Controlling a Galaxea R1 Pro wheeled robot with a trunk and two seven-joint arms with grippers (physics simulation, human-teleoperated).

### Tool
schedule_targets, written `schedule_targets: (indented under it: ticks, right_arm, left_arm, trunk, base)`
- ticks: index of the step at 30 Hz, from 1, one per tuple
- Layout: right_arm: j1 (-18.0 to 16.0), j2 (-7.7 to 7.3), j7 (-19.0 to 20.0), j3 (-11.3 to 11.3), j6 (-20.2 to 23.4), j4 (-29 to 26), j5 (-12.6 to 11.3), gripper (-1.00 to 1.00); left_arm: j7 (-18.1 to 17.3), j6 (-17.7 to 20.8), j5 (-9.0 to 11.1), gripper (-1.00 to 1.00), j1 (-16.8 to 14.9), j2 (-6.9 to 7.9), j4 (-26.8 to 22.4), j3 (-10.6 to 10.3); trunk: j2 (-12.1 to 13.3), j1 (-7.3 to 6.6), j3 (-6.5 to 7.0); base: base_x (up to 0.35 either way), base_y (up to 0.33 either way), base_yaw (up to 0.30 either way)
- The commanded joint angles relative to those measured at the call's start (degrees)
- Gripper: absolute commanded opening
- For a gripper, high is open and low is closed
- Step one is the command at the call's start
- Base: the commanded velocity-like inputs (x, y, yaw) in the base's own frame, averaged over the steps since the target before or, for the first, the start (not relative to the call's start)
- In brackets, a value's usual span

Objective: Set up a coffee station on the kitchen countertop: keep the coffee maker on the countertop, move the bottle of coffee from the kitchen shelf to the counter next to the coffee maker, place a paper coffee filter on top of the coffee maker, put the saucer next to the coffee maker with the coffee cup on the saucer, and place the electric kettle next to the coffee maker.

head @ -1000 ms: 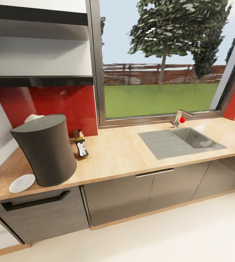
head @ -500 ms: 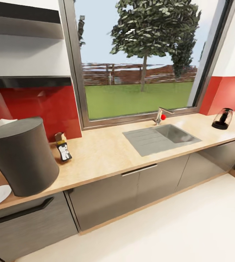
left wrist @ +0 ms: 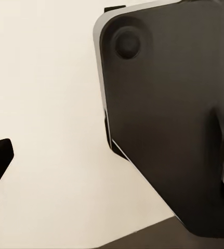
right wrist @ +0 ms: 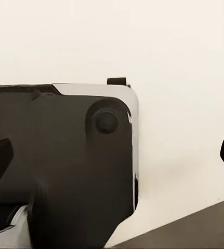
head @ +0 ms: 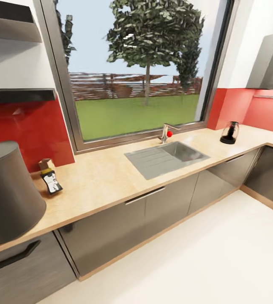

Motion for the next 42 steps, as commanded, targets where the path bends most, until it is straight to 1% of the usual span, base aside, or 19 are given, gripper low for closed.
schedule_targets:
  ticks: [1, 2, 3, 5, 7, 21, 29, 42]
  right_arm:
    - [-0.1, -0.02, 0.1, -1.5, -0.2, 0.1, 2.2, 1.0]
    - [0.0, -0.02, 0.1, -2.7, -0.2, 0.1, 4.3, 1.0]
    - [0.0, -0.03, 0.1, -3.5, -0.2, 0.1, 5.6, 1.0]
    - [0.0, 0.01, 0.1, -4.4, -0.2, 0.1, 7.0, 1.0]
    - [0.0, 0.08, 0.1, -4.7, -0.2, 0.1, 7.5, 1.0]
    - [0.0, 0.41, 0.1, -5.3, -0.1, -0.4, 7.6, 1.0]
    - [0.0, 0.87, 0.2, -5.3, -0.1, -0.8, 7.6, 1.0]
    - [0.0, 1.02, 0.1, -5.3, -0.2, -0.8, 7.6, 1.0]
  left_arm:
    - [-0.2, 0.0, -0.5, 1.0, 0.0, 0.0, 0.0, 0.5]
    - [-0.2, 0.0, -0.5, 1.0, 0.0, -0.02, 0.0, 0.5]
    - [-0.2, 0.0, -0.5, 1.0, 0.0, -0.03, 0.0, 0.5]
    - [-0.2, 0.0, -0.5, 1.0, 0.0, -0.13, 0.0, 0.7]
    - [-0.2, 0.0, -0.5, 1.0, 0.0, -0.28, 0.0, 0.7]
    - [-0.2, 0.0, -0.5, 1.0, 0.0, -0.05, 0.0, 0.6]
    - [-0.2, -0.1, -0.5, 1.0, 0.0, -0.53, 0.0, 0.8]
    - [-0.6, -0.4, -0.4, 1.0, 0.0, -0.99, 0.3, 0.9]
  trunk:
    - [-0.1, 0.03, -0.12]
    - [-0.1, 0.03, -0.12]
    - [-0.1, 0.03, -0.12]
    - [-0.1, 0.03, -0.12]
    - [-0.1, 0.03, -0.12]
    - [-0.1, 0.03, -0.12]
    - [-0.1, 0.03, -0.12]
    - [-0.1, 0.03, -0.12]
  base:
    - [0.0, 0.0, -0.287]
    - [0.0, 0.0, -0.287]
    - [0.0, 0.0, -0.287]
    - [0.0, 0.0, -0.287]
    - [0.0, 0.0, -0.287]
    - [0.0, 0.0, -0.287]
    - [0.0, 0.0, -0.287]
    - [0.0, 0.0, -0.287]
